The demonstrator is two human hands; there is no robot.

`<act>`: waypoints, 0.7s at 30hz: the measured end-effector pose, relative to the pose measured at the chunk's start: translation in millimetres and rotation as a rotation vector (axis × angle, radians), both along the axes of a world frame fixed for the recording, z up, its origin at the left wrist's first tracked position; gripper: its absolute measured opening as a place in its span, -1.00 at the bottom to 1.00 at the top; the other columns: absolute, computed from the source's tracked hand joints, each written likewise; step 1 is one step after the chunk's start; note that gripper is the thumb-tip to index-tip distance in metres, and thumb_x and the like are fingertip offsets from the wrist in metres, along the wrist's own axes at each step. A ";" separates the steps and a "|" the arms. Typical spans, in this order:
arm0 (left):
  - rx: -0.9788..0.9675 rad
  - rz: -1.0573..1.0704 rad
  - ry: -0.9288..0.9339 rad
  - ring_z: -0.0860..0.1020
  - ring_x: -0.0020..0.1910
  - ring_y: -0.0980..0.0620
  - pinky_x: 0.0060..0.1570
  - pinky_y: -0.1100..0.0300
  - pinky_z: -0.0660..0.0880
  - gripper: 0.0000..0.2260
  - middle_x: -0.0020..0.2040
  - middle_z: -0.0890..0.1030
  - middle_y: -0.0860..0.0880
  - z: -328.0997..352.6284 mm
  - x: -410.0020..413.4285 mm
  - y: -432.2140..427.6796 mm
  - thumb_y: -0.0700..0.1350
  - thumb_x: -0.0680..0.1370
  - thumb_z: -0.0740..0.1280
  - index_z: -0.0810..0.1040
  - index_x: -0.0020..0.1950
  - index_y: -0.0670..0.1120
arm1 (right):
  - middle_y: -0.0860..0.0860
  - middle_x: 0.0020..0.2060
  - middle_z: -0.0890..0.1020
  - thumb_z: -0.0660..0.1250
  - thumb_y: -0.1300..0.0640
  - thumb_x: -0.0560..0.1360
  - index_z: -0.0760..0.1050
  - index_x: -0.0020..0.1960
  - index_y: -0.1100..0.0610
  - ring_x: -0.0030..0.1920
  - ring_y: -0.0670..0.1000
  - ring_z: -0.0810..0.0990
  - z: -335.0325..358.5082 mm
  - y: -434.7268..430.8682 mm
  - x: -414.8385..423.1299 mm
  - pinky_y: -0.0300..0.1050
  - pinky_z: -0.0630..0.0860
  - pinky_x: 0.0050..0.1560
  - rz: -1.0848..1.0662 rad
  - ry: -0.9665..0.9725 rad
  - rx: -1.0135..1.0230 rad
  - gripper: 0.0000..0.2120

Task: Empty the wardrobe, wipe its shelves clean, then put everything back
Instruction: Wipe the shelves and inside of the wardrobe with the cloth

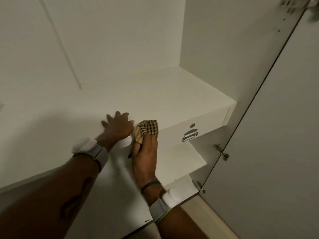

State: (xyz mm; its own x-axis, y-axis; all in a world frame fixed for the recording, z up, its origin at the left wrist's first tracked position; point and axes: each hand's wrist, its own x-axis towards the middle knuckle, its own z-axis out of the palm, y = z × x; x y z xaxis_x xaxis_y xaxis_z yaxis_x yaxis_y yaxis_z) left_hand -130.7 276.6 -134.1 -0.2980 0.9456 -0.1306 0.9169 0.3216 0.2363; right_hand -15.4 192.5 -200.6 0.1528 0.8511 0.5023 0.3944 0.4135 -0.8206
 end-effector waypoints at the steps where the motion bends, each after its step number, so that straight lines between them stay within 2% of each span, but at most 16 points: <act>1: 0.007 -0.021 0.002 0.07 0.55 -0.37 0.49 -0.34 0.01 -0.52 0.56 0.23 -0.14 0.0 9.1 9.7 0.14 0.67 0.09 0.26 0.56 -0.02 | 0.15 0.24 0.52 0.17 0.19 0.60 0.47 0.29 0.25 0.25 0.06 0.47 -1.8 14.9 15.1 0.03 0.42 0.37 -0.028 0.050 -0.025 -0.70; 2: 0.013 -0.040 0.008 0.08 0.55 -0.37 0.48 -0.34 0.03 -0.51 0.55 0.24 -0.13 -0.7 17.9 18.9 0.14 0.68 0.09 0.25 0.56 -0.02 | 0.17 0.25 0.52 0.14 0.15 0.60 0.47 0.27 0.27 0.27 0.10 0.47 -3.2 32.6 33.6 0.09 0.41 0.38 -0.077 0.101 -0.049 -0.68; 4: 0.006 -0.063 0.034 0.07 0.55 -0.37 0.48 -0.35 0.03 -0.51 0.57 0.21 -0.13 -2.6 40.9 37.4 0.14 0.68 0.06 0.23 0.57 -0.02 | 0.19 0.13 0.53 0.10 0.09 0.56 0.46 0.16 0.29 0.16 0.15 0.49 -2.9 76.4 81.6 0.20 0.45 0.25 -0.213 0.178 -0.095 -0.67; 8: 0.028 -0.061 0.086 -0.02 0.56 -0.41 0.48 -0.40 -0.05 -0.54 0.61 0.09 -0.16 -12.5 95.0 69.9 0.04 0.71 0.01 0.15 0.60 -0.03 | 0.08 0.06 0.48 0.14 0.22 0.59 0.43 0.17 0.24 0.08 0.06 0.45 4.0 131.6 150.8 0.11 0.46 0.23 -0.357 0.264 -0.159 -0.80; 12: 0.082 -0.130 0.120 -0.02 0.57 -0.41 0.49 -0.38 -0.05 -0.54 0.63 0.07 -0.16 -15.8 144.9 104.8 -0.01 0.71 0.02 0.12 0.62 -0.03 | 0.02 0.13 0.41 0.15 0.20 0.60 0.37 0.18 0.21 0.14 0.02 0.38 -4.1 123.5 138.7 -0.01 0.38 0.28 -0.300 0.151 -0.099 -0.81; 15: 0.069 -0.196 0.086 -0.04 0.57 -0.40 0.50 -0.36 -0.08 -0.54 0.64 0.05 -0.15 -14.2 186.5 135.7 0.04 0.72 0.01 0.12 0.62 -0.03 | -0.01 0.08 0.38 0.22 0.22 0.62 0.34 0.15 0.16 0.10 0.02 0.37 -13.5 135.6 163.0 -0.04 0.39 0.19 -0.233 0.070 -0.055 -0.88; 19: 0.108 -0.155 0.127 0.01 0.54 -0.48 0.44 -0.47 -0.05 -0.54 0.61 0.12 -0.21 -22.1 215.2 150.0 0.04 0.69 0.05 0.20 0.57 -0.07 | 0.17 0.07 0.44 0.21 0.29 0.57 0.37 0.10 0.27 0.06 0.17 0.41 1.3 202.6 244.0 0.19 0.41 0.16 -0.426 0.176 -0.103 -0.88; 21: 0.138 -0.138 0.163 0.08 0.51 -0.50 0.41 -0.51 -0.02 -0.55 0.57 0.19 -0.24 -26.9 219.0 146.7 0.02 0.66 0.09 0.26 0.52 -0.10 | 0.23 0.07 0.45 0.21 0.29 0.53 0.40 0.09 0.32 0.07 0.23 0.43 4.9 232.7 281.6 0.21 0.40 0.19 -0.499 0.139 -0.085 -0.83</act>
State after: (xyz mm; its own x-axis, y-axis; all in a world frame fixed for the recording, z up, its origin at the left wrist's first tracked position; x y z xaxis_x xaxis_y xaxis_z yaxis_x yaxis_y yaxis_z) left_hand 88.3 423.3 -161.0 -0.1713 0.9843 0.0417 0.9795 0.1656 0.1148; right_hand 266.2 425.1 -195.7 0.6100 0.6951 0.3805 0.4114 0.1326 -0.9018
